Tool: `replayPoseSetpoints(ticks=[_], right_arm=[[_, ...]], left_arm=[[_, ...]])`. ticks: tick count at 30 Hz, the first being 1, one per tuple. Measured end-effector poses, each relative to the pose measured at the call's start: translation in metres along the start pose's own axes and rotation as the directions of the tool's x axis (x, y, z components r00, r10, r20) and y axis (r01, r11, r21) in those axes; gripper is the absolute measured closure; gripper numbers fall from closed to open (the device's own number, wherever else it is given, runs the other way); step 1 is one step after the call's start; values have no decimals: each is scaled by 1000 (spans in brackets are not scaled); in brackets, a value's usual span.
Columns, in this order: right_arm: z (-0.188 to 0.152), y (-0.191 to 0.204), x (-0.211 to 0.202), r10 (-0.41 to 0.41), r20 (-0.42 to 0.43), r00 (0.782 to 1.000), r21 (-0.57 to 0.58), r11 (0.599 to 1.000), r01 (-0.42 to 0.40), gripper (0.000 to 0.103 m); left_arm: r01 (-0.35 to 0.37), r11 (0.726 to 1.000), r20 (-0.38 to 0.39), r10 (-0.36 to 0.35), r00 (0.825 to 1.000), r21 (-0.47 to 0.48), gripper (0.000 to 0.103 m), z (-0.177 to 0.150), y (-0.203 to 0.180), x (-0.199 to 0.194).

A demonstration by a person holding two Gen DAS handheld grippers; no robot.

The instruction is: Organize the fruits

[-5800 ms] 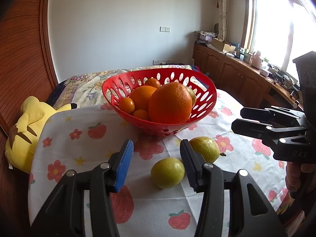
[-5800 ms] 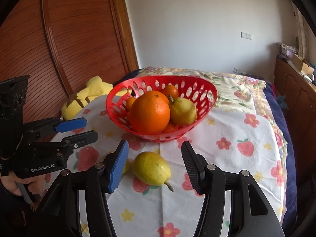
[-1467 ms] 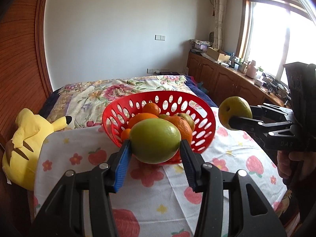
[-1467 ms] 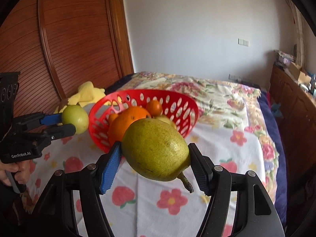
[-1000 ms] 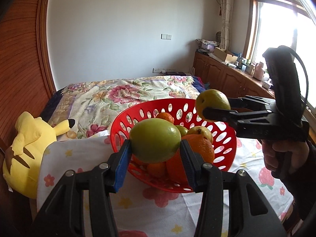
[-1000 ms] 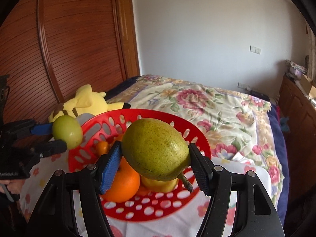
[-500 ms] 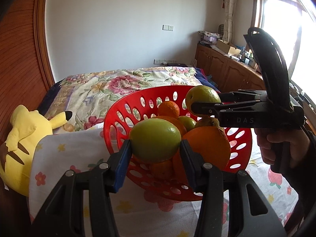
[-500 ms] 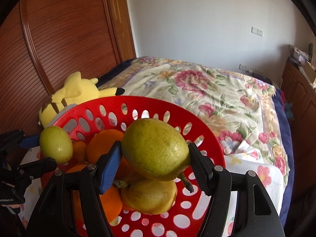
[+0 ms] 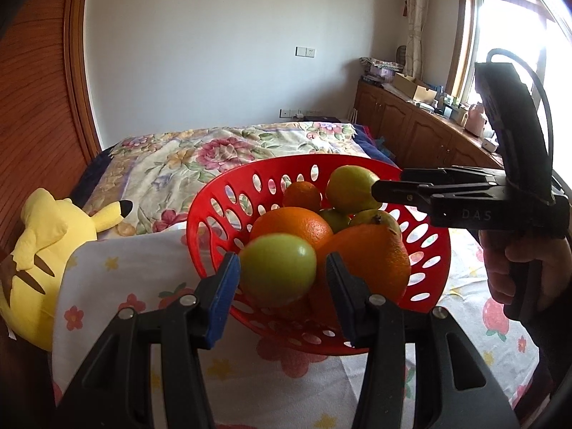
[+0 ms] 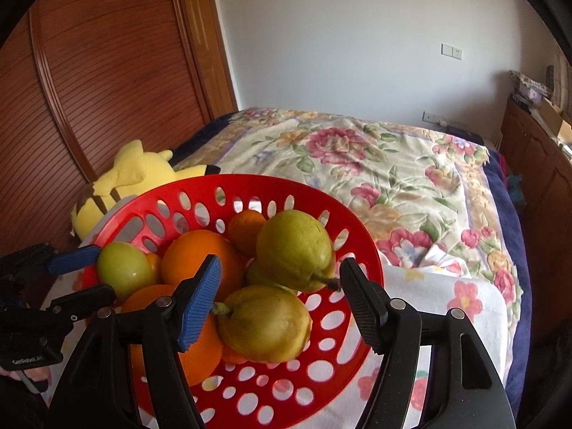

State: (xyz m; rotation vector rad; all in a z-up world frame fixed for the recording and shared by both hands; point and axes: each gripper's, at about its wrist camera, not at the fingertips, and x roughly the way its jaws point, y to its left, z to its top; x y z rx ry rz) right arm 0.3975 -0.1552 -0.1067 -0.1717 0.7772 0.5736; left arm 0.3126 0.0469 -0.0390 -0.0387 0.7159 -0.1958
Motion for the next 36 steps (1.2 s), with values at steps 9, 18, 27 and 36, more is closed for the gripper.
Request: replayPoseSetpoints(ticks=[9,18,27,36], right_arm=[[-20,12,-44,-38,78,996,25,999,36,32],[-44,37,-95,-60,152,987,43,998,54,32],[-76,72,-144,-76,218,973,31,997,71,32],[-103,97,-181,-89,273,958,34,996,83,32]], left_arm=[[-20,1000,15,19,1000,24,53,-6,-14,-23],[-21,999,60,18,998,50,50,-20,-36,-70],[-28,997,123,20,992,66,47,-42,-50,-120],[-42,996,153,30,988,74,45,-65,-56,-149]])
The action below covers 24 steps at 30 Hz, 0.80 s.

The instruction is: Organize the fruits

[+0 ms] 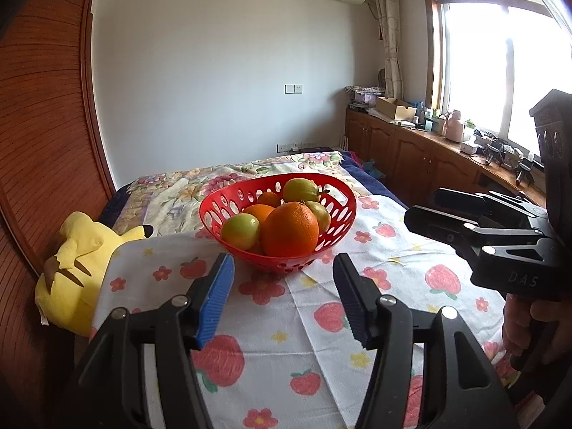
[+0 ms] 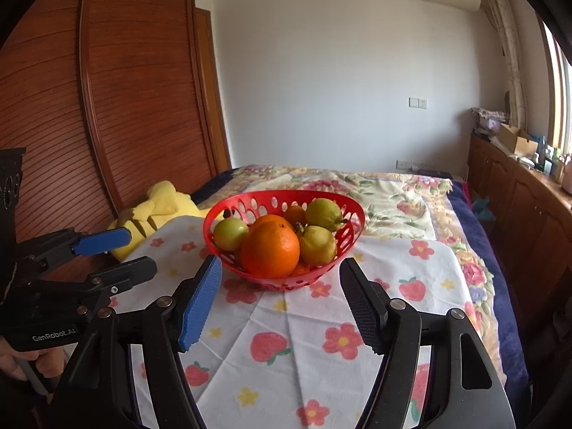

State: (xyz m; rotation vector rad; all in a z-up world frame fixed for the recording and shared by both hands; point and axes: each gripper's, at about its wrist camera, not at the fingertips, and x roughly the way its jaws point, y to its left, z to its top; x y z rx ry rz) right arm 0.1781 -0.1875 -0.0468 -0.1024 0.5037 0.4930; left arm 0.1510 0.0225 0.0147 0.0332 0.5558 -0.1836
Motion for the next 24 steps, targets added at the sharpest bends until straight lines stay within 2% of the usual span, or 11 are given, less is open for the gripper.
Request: replayPoseSetpoints(ticks=[6,10,17,19,24], right_arm=[[-12,7,-22,-15,23,1000,-4,1000,15,32],[-19,11,-34,-25,39,999,-7,1000,25,32],[-26,16,-57,-45,66,997,-4,999,46,27],[-27,18,-63,-51,77,996,-5,999,52,25],[-29,23,-81,-66,104,992,-2,998,66,19]], left_arm=[[-14,1000,18,14,1000,3,43,-11,-4,-17],[-19,1000,43,19,999,0,36,-17,-7,-31],[-19,1000,80,20,997,-3,30,-23,-9,-55],[-17,1000,86,18,996,-9,23,-24,-10,-62],[-35,999,104,35,994,2,20,-28,-14,-80]])
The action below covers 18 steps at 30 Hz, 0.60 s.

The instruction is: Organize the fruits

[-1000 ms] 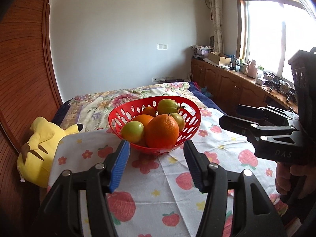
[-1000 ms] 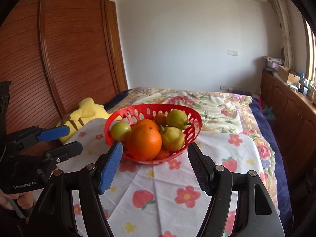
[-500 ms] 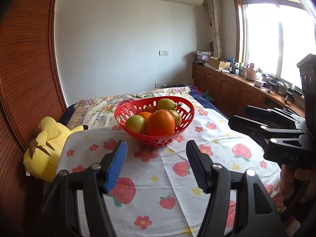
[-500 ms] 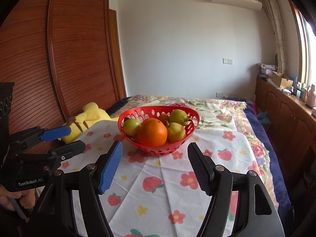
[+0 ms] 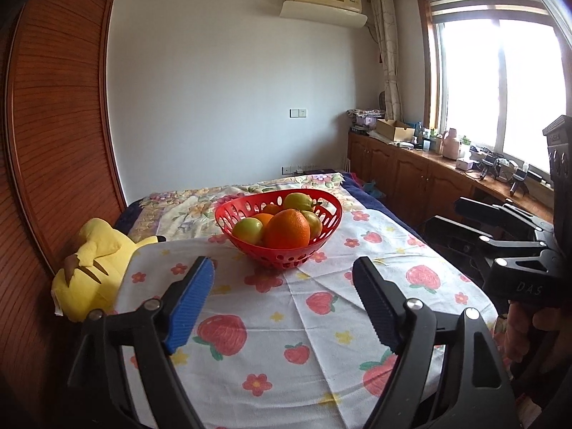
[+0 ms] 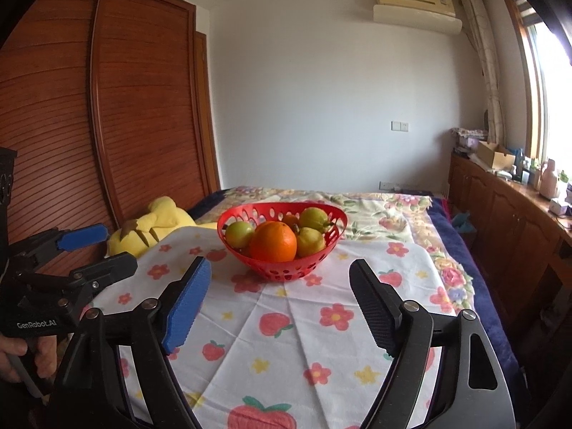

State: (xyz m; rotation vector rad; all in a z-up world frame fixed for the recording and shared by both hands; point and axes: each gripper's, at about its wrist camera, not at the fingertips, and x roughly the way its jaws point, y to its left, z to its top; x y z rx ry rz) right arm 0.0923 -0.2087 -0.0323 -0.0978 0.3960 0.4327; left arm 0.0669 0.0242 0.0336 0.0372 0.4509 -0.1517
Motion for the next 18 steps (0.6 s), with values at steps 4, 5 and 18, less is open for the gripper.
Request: replayPoseSetpoints(ticks=[4,5,18], right_arm=[[-1,3,-15,-5,21,1000,0,1000,5,17],[-1,3,-19,-5,27,1000,0,1000,5,16],[0,5,-50,-25,67,997,0,1000,26,13]], left_arm=[[-4,1000,26,4,1000,-1,10,-2,0,-15],[-10,1000,26,10,1000,1,10,-2,-1,-18],[-39,997,54,43,998,-64,9,-7,2,-44]])
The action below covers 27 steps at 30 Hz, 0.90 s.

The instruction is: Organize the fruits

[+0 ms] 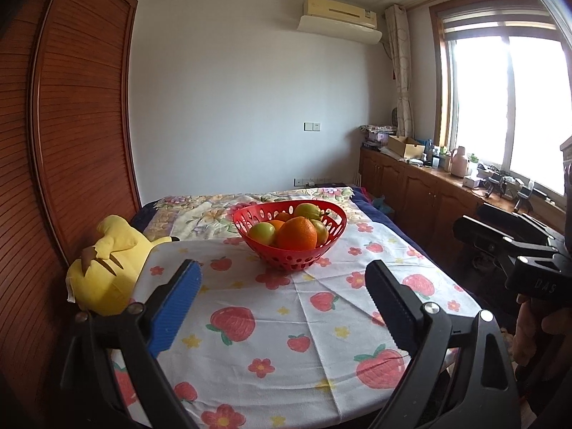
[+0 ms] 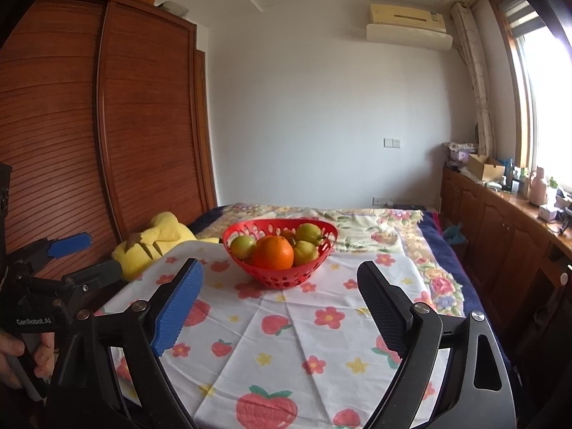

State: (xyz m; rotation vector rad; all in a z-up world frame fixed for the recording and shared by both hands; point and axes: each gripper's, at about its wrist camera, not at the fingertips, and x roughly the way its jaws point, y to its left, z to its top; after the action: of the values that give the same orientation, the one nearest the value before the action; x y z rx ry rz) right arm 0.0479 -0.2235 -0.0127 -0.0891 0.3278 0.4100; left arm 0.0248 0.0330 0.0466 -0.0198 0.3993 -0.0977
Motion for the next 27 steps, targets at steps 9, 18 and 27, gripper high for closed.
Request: replayPoseSetpoints(ticks=[9,18,27], right_arm=[[-10,0,-10,-26,1,1000,17,1000,26,12],[-19,1,-14,-52,-2,999,22,998,52,12],[-20,-1,-15,-60,-3,998,17,998,60,11]], left_arm=[[-7,1000,14,7,1000,3,9,-3,-3,-12],[-17,1000,6,17,1000,12,9,-11,-4,-17],[-14,1000,2,14,1000,17,9,-12,-6,-17]])
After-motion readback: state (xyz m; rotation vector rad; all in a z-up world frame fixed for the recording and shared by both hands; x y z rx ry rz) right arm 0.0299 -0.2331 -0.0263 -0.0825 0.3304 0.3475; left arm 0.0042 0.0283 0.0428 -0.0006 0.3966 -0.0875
